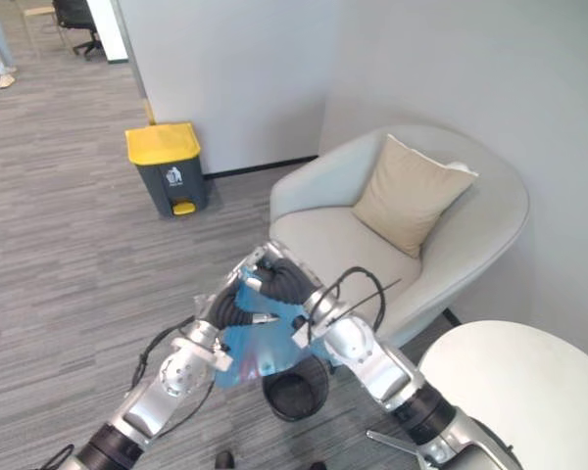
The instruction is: Gather rubbish on tea table into small bin, then transfer packed bag to large trash can.
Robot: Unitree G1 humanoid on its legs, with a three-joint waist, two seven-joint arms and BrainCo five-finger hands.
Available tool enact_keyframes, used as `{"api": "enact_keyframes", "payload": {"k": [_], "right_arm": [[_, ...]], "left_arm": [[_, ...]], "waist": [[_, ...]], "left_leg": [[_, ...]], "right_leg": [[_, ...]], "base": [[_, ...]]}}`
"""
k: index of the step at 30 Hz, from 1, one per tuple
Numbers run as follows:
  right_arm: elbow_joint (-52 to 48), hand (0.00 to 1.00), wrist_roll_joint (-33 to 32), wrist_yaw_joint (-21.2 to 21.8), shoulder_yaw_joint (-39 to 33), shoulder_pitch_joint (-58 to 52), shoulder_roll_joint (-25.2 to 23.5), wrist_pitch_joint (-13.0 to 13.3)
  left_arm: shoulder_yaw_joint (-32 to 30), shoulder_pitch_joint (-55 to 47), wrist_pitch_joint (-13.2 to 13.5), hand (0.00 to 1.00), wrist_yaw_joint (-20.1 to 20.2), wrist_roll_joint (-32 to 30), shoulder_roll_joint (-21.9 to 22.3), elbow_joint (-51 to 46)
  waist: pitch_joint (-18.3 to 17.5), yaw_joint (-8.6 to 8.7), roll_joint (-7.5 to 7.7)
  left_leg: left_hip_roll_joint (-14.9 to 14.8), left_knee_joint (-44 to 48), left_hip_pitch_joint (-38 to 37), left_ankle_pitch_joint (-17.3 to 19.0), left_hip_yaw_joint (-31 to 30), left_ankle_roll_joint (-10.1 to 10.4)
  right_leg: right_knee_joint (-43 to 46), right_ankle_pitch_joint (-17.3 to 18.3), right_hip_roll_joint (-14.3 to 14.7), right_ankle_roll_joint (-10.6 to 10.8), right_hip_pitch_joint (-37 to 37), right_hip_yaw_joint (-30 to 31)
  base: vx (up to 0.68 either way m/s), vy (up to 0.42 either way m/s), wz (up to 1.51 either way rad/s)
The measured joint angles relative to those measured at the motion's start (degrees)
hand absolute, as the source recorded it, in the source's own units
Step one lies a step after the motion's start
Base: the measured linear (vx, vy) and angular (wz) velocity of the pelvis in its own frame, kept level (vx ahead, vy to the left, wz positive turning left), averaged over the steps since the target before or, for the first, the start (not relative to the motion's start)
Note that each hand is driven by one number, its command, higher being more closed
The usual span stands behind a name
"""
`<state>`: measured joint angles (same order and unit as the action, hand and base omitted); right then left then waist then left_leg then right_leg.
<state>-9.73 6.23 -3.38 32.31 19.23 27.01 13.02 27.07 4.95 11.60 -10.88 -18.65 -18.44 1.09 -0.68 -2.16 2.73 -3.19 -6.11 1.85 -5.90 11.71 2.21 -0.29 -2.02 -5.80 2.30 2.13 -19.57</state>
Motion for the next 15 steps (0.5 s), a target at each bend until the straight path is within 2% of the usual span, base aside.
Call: {"api": "enact_keyframes", "payload": {"k": [12, 15], "right_arm": [[1.89, 1.0, -0.15, 0.35, 1.8, 2.73, -4.64, -0.65], [1.88, 1.0, -2.39, 1.05, 1.82, 3.43, -6.45, -0.86]], "left_arm": [[0.89, 0.61, -0.63, 0.0, 1.09, 0.74, 1.58, 8.03], [0.74, 0.55, -0.71, 0.0, 1.0, 0.79, 2.13, 9.29]], "waist": [[-0.27, -0.11, 0.3], [-0.49, -0.14, 0.42]], "left_leg": [[-0.01, -0.19, -0.02, -0.36, 0.39, -0.11], [-0.01, -0.19, -0.04, -0.4, 0.42, -0.15]], "right_leg": [[-0.03, -0.35, 0.04, -0.09, 0.26, 0.66], [-0.02, -0.4, 0.04, -0.09, 0.27, 0.73]], "base": [[0.0, 0.002, -0.01], [0.0, 0.0, 0.0]]}}
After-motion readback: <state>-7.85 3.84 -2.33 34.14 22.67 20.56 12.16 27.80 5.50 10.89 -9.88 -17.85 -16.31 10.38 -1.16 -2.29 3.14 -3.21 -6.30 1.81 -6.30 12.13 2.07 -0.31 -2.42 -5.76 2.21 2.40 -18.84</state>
